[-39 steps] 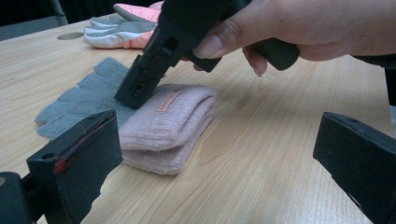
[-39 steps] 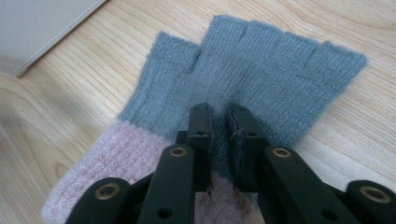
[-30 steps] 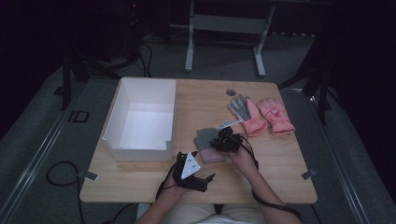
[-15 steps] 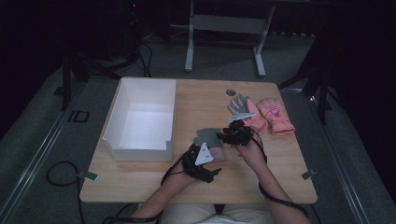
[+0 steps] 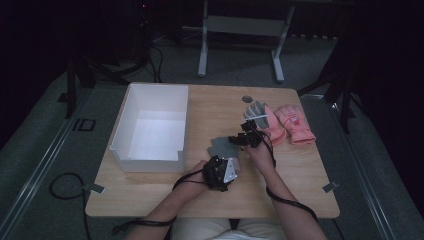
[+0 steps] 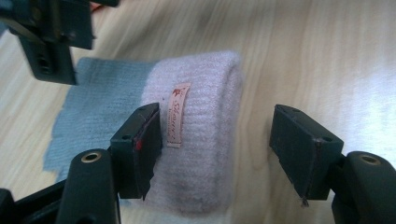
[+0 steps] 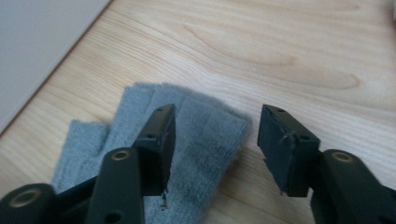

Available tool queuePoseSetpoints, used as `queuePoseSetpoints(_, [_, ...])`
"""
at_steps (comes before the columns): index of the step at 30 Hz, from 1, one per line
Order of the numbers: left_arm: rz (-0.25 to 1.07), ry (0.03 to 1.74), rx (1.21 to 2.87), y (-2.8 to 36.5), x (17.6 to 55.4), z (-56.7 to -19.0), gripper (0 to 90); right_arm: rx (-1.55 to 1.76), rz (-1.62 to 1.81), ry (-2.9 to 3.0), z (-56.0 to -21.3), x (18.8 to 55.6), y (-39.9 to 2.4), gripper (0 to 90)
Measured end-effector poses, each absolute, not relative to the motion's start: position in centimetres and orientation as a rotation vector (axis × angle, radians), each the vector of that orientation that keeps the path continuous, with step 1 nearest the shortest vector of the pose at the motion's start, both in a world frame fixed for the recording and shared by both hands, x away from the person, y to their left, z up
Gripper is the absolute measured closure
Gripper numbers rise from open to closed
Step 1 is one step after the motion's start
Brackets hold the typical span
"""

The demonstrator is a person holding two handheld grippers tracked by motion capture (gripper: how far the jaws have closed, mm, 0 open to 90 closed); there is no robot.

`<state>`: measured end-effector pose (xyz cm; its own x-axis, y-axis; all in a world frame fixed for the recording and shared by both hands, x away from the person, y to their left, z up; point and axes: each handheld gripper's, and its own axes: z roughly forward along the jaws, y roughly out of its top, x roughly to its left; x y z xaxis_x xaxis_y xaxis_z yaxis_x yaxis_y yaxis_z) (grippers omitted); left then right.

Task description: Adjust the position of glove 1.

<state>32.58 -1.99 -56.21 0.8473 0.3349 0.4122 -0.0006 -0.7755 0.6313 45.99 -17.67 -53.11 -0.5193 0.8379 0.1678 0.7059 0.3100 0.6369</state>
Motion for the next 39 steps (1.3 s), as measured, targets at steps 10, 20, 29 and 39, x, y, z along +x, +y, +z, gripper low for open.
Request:
queuePoseSetpoints(10, [0.664,0.256,2.319,-1.0,33.8,-56.5,63.8,1.502,1.002,2.415,-54.9,46.6,-17.6,39.3])
queuePoseSetpoints(20, [0.525,0.279,2.285,0.0,34.8,-56.5,71.4,1.531,1.049,2.530,-54.8,46.9,-17.1,57.8])
queuePoseSetpoints(29, [0.443,0.322,2.297,0.3,35.4,-55.8,73.4,1.483,1.114,2.596,-54.5,46.5,-16.5,73.0])
queuePoseSetpoints(39, [0.442,0.287,2.306,-0.2,34.5,-52.5,73.4,1.435,1.221,2.558,-51.4,44.8,-18.2,74.0])
